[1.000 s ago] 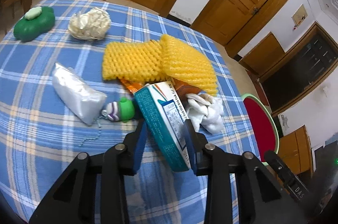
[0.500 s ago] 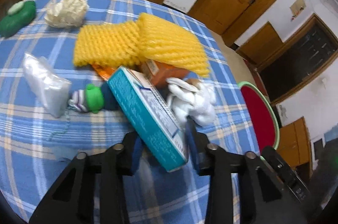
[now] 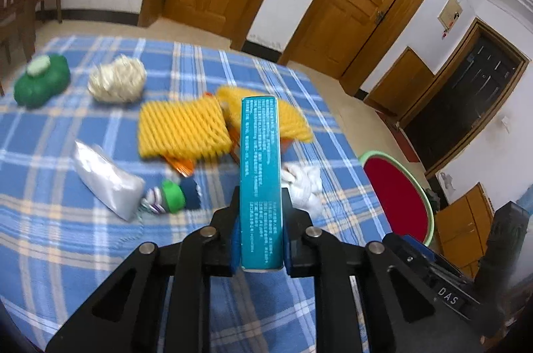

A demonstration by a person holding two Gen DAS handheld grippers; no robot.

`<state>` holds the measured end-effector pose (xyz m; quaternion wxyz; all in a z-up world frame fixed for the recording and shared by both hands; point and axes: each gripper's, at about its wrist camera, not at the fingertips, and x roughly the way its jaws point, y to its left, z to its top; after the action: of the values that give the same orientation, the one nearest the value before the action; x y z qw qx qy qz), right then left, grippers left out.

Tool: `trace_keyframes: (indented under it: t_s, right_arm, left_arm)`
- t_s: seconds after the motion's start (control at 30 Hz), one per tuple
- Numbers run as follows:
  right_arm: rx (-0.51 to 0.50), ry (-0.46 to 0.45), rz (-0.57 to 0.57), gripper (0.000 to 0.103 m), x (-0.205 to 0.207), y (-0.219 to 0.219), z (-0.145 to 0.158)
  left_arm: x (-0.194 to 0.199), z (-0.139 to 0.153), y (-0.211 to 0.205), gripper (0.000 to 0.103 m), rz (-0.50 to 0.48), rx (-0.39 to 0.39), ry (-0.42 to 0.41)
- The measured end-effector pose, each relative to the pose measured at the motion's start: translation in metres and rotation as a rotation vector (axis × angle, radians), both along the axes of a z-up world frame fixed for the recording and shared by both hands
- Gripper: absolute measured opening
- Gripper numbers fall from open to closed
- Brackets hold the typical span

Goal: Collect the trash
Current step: 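Grasp the white socks with the right tool while the left tool holds the box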

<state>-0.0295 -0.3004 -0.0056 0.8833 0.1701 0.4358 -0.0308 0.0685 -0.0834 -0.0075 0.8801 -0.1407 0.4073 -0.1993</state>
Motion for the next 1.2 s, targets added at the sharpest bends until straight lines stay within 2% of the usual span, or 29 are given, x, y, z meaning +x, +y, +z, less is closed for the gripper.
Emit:
trace_keyframes:
  t_s: [0.3,0.63,0.9,1.07,1.2]
  right_arm:
    - [0.001,0.002,0.079,0.069,0.031,0.031,-0.002]
    - [0.005,0.047,0.159,0.069,0.069,0.062,-0.022]
    - [-0.001,0.041,0.191,0.067,0.081,0.073,-0.029]
    - [0.02,0.035,0.217,0.039,0.082,0.076,-0.029]
    - [0.013,0.026,0.231,0.028,0.077,0.079,-0.029]
  left_arm:
    - [0.009,0.017,0.027,0.018,0.1,0.08,-0.076]
    - [0.025,0.004,0.055,0.018,0.198,0.14,-0.046]
    - [0.036,-0.007,0.061,0.018,0.219,0.153,-0.025]
    - [0.035,-0.006,0.058,0.018,0.215,0.153,-0.026]
    - [0.034,-0.004,0.057,0.018,0.212,0.151,-0.028]
